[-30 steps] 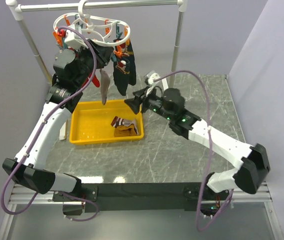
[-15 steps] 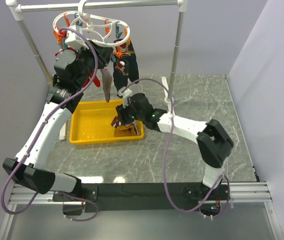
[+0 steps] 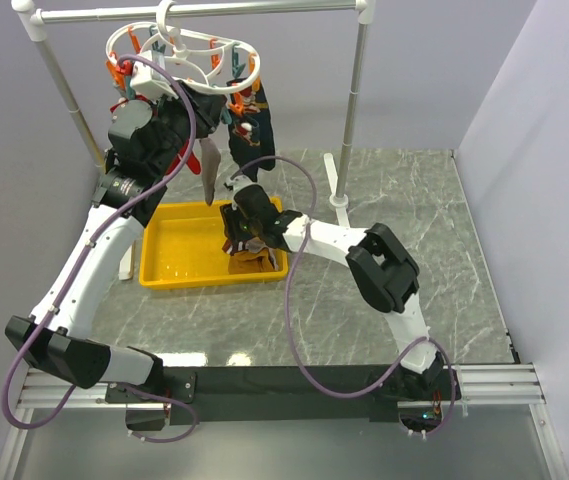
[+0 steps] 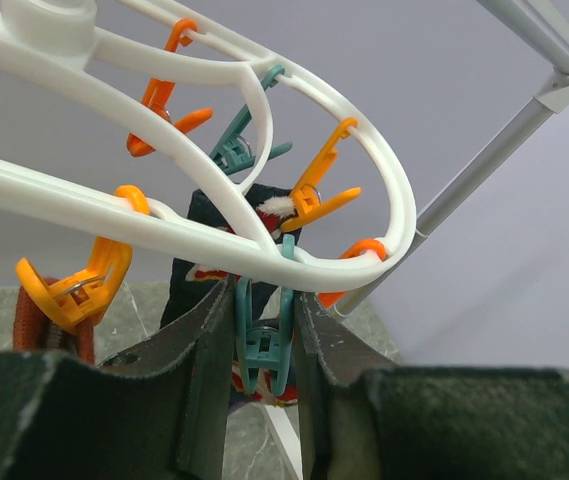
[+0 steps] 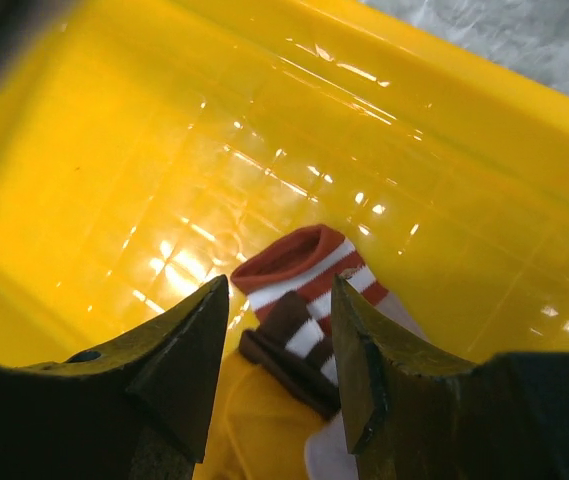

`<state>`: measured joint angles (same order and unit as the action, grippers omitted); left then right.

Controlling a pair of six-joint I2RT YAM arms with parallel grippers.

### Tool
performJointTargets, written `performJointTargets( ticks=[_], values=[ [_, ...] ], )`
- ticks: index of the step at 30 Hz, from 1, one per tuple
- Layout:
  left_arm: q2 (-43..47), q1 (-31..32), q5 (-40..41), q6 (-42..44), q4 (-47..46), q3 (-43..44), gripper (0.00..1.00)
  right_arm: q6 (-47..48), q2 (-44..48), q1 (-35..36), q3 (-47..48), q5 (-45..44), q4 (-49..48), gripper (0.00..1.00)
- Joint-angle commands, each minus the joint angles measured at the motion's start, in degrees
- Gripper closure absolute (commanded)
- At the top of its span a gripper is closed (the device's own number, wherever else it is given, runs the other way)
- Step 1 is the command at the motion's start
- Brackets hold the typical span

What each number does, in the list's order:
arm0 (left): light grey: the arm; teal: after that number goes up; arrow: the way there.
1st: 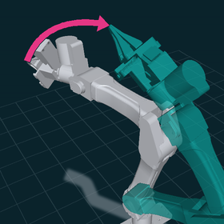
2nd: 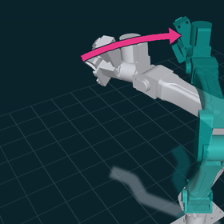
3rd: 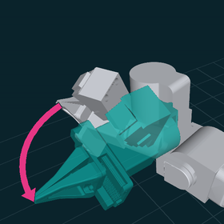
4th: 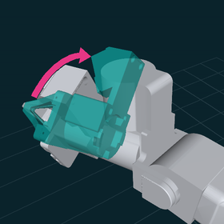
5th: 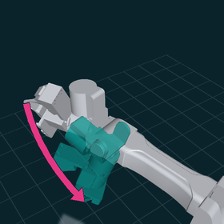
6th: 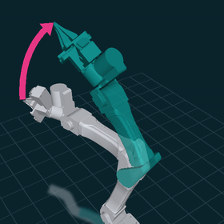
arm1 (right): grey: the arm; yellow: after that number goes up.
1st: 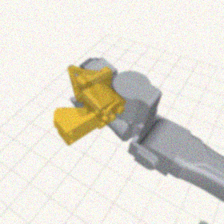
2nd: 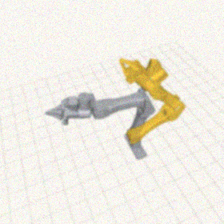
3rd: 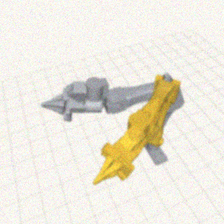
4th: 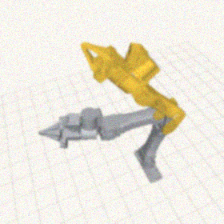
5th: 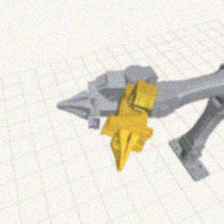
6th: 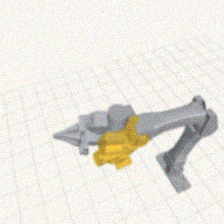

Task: Clip the socks to the hanger
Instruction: Pick up the sock from the bin.

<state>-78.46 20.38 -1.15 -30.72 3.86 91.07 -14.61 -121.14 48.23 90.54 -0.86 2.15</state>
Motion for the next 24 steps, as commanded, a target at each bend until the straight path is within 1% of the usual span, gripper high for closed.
performJointTargets(
  ticks=[1, 6, 8, 15, 18, 22, 24],
  values=[
    [2.6, -0.25, 0.97, 0.84, -1.84, -0.63, 0.78, -1.91, -1.81, -0.06, 4.9, -2.04, 1.71, 0.48],
    [2.96, -0.25, 1.06, 1.01, -1.75, -0.89, 0.78, -2.0, -5.15, 0.02, 8.67, -2.56, 3.82, 0.5],
    [3.05, -0.25, 0.97, 1.19, -1.66, -0.89, 0.78, -1.3, -6.73, 0.02, 10.0, -3.44, 5.75, 0.53],
    [3.57, -0.25, 0.97, 1.45, -1.66, -1.24, 0.78, -0.77, -8.76, -0.06, 12.55, -5.2, 8.21, 0.56],
    [3.66, -0.25, 0.97, 1.63, -1.57, -1.24, 0.78, -0.95, -10.07, -0.06, 13.69, -5.47, 10.06, 0.57],
    [3.75, -0.25, 0.97, 1.63, -1.57, -1.33, 0.78, -1.47, -10.43, -0.06, 13.43, -5.29, 9.27, 0.57],
    [3.75, -0.25, 0.97, 1.54, -1.66, -1.42, 0.78, -1.39, -11.3, -0.06, 14.75, -5.29, 9.97, 0.57]
  ],
)
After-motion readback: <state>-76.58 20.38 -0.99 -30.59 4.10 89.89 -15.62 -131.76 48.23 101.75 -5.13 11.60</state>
